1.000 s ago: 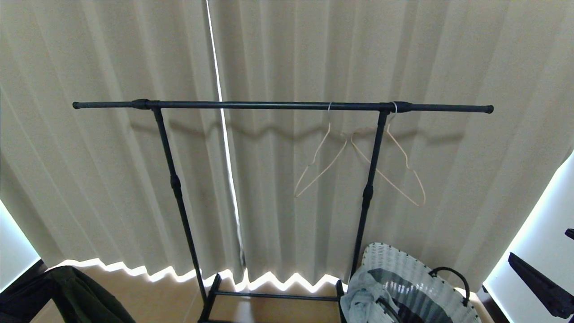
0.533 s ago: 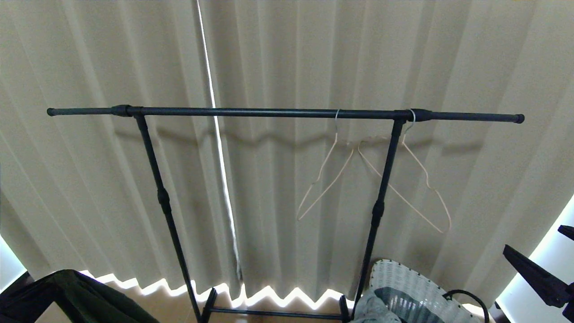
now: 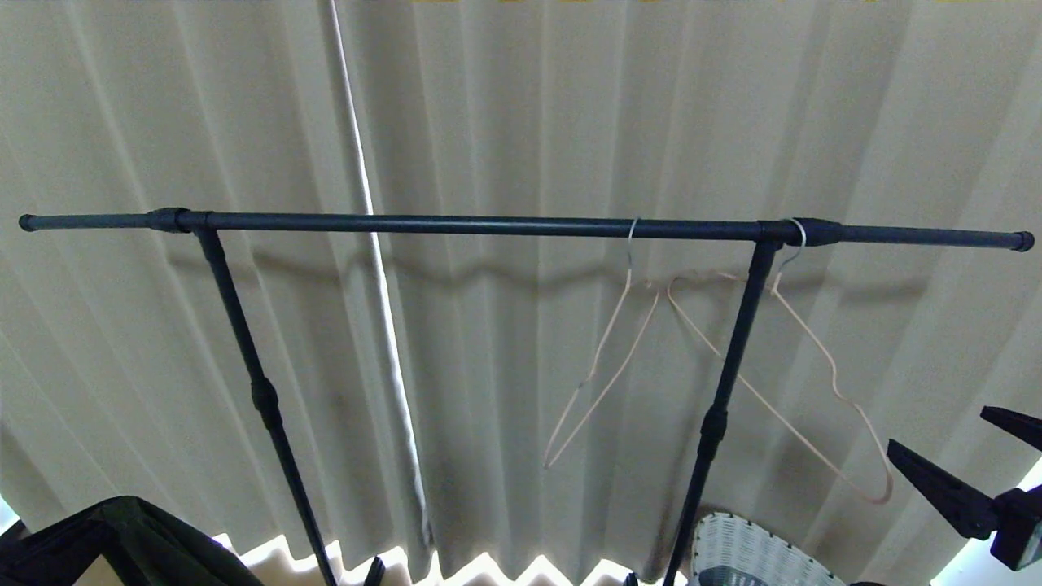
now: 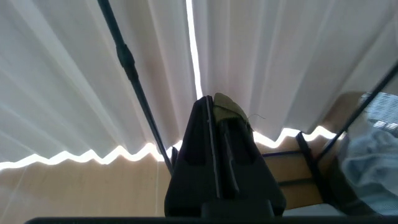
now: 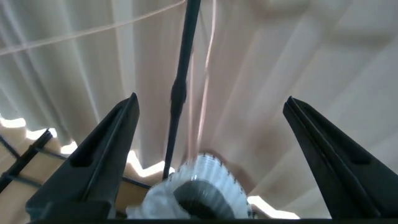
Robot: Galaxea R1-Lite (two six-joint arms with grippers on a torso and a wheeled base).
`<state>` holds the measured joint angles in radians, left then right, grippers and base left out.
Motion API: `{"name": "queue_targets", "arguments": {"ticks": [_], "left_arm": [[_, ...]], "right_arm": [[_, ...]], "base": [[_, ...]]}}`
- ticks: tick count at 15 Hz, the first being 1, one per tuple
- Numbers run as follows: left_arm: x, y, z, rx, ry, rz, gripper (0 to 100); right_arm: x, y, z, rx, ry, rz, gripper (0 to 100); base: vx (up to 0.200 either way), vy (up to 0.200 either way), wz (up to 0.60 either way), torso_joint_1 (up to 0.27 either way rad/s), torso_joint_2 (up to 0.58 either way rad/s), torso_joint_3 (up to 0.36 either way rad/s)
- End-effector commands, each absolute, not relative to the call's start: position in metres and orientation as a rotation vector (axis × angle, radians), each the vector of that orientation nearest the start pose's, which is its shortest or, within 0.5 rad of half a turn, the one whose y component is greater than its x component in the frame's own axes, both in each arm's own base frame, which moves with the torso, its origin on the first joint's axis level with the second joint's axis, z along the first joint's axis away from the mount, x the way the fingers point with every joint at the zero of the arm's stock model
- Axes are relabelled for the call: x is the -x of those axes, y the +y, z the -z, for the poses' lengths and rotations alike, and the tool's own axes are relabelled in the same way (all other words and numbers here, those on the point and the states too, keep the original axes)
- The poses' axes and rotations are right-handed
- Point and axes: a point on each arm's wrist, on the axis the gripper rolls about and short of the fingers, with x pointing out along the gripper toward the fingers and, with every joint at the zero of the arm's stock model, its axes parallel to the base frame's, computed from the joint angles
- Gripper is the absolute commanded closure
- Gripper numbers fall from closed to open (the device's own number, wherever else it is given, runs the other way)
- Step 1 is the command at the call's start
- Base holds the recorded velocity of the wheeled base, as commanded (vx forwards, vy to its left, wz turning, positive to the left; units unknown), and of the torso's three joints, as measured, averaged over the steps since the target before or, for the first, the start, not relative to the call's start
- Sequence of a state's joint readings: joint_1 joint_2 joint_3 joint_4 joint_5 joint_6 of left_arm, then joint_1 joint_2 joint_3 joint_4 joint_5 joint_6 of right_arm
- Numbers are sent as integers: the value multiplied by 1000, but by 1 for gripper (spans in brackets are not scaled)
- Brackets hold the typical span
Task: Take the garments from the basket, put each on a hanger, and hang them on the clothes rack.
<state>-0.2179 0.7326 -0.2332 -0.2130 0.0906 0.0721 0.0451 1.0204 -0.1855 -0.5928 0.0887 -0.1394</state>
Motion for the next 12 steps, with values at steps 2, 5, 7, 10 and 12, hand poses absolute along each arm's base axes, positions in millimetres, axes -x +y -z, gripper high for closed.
{"name": "queue_targets", "arguments": {"ticks": [2, 5, 7, 10, 12], "left_arm": [[-63, -12, -153, -118, 282, 137, 100], [-63, -12, -153, -117, 280, 137, 100], [-63, -12, -153, -119, 280, 137, 100], [-62, -12, -154, -118, 274, 138, 100], [-62, -12, -153, -118, 274, 138, 100]], "right_arm": [[-162, 2, -161, 126, 303, -108, 0], [-187, 2, -173, 117, 465, -120, 0], [-199, 6, -185, 116, 557, -150, 0], [-234, 15, -169, 136, 641, -146, 0], [-244, 20, -164, 151, 657, -141, 0]], "base": [[0, 0, 0, 0, 0, 0], [0, 0, 0, 0, 0, 0], [0, 0, 0, 0, 0, 0], [0, 0, 0, 0, 0, 0], [0, 0, 0, 0, 0, 0]]}}
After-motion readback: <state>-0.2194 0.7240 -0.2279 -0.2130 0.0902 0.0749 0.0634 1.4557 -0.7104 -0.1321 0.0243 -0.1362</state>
